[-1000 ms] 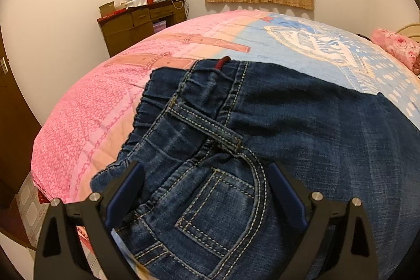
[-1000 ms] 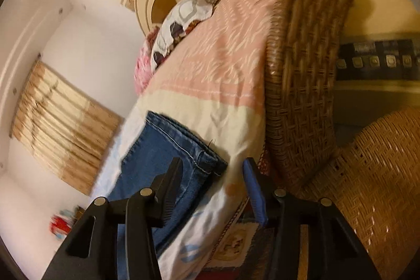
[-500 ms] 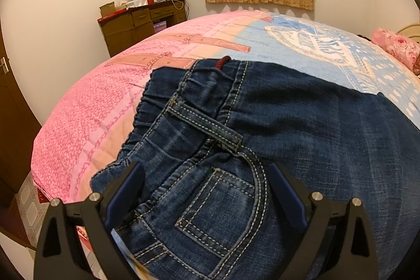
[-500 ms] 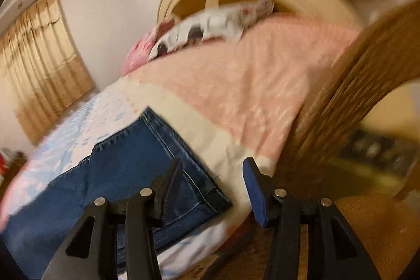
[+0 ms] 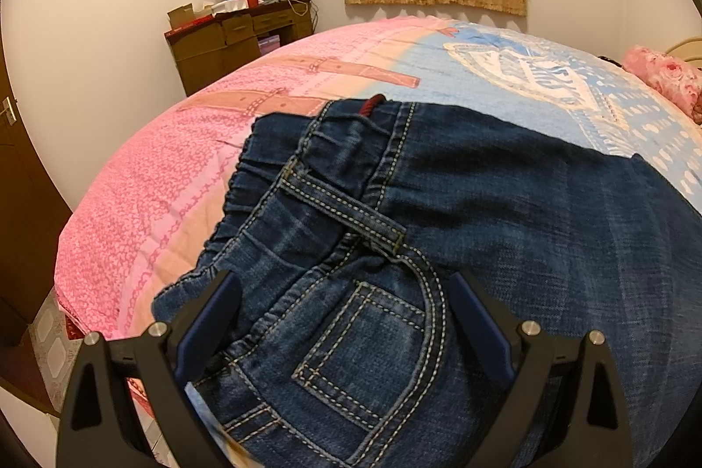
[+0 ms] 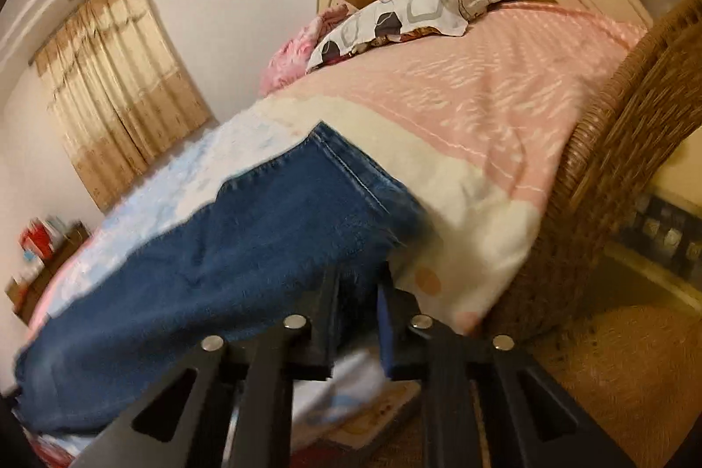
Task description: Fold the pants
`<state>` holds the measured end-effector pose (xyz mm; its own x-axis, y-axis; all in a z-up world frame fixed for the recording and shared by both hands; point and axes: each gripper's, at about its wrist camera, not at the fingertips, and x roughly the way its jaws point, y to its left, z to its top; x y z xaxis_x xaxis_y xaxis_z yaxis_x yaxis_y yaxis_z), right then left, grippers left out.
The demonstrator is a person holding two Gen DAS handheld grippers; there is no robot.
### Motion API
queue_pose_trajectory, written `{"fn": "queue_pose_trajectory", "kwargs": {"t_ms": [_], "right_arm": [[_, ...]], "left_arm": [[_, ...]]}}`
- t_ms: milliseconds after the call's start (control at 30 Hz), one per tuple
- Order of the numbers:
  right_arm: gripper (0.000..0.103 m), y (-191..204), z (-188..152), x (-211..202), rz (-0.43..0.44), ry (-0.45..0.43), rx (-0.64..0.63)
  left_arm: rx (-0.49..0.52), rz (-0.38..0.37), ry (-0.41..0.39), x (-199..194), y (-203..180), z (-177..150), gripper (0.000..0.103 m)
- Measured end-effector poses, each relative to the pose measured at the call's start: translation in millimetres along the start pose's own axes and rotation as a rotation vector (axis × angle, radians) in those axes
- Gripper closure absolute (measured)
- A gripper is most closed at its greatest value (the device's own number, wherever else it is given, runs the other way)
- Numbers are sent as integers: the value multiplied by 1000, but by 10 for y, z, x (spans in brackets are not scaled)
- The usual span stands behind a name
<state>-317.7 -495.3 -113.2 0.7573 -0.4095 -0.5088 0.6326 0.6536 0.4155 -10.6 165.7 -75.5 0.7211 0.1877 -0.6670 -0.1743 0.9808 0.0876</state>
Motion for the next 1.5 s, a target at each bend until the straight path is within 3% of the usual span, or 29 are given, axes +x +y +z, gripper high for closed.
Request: {"fn": "queue_pose_trajectory", "kwargs": {"t_ms": [67,267,333,400,467,600,700,767,900,1000,1100,1167,1233,1333,1500], "right_arm": [[88,-103,2,115,7,38,97],[87,-293,-30,124,74,27,329],[88,-300,-19,155,79,45,332],[98,-222,50,141,47,71,287],[98,-74,172,63,18,74,239],[98,596,423,-302,95,-34,118],[98,1512,499,-546,169,-89,-85],[98,2250,422,-660,263,-113,-228],[98,3659,-167,-632,444,-90,-521],[98,4424,-875,-542,516,-69,-747],[98,4963,-1884,-380,553,-20,-980],[94,5064,-2416,-287,498,-18,-1113],[93,5023,-2681,-270,454,-70,-1178],[89,5022,-2745,-318,440,-117,-1227],[86,4983,-2674,-373,505,-41,-1233]], "left_arm": [[-2,-3,-1,-1,8,-6,5],[-1,-22,-5,-3,28,-8,5],[-1,-30,-4,-11,44,-4,5],[-5,-53,-15,-55,77,16,5],[-20,-73,-29,-107,111,39,5],[-61,-103,-60,-213,209,97,5],[-82,-127,-78,-282,285,121,5],[-90,-142,-89,-327,340,120,5],[-95,-151,-104,-370,448,86,5],[-119,-151,-92,-340,583,33,5],[-144,-150,-75,-296,727,-36,5],[-155,-152,-65,-256,825,-71,5],[-169,-154,-62,-218,893,-89,5],[-194,-166,-56,-167,940,-113,5],[-204,-182,-30,-57,912,-160,5]]}}
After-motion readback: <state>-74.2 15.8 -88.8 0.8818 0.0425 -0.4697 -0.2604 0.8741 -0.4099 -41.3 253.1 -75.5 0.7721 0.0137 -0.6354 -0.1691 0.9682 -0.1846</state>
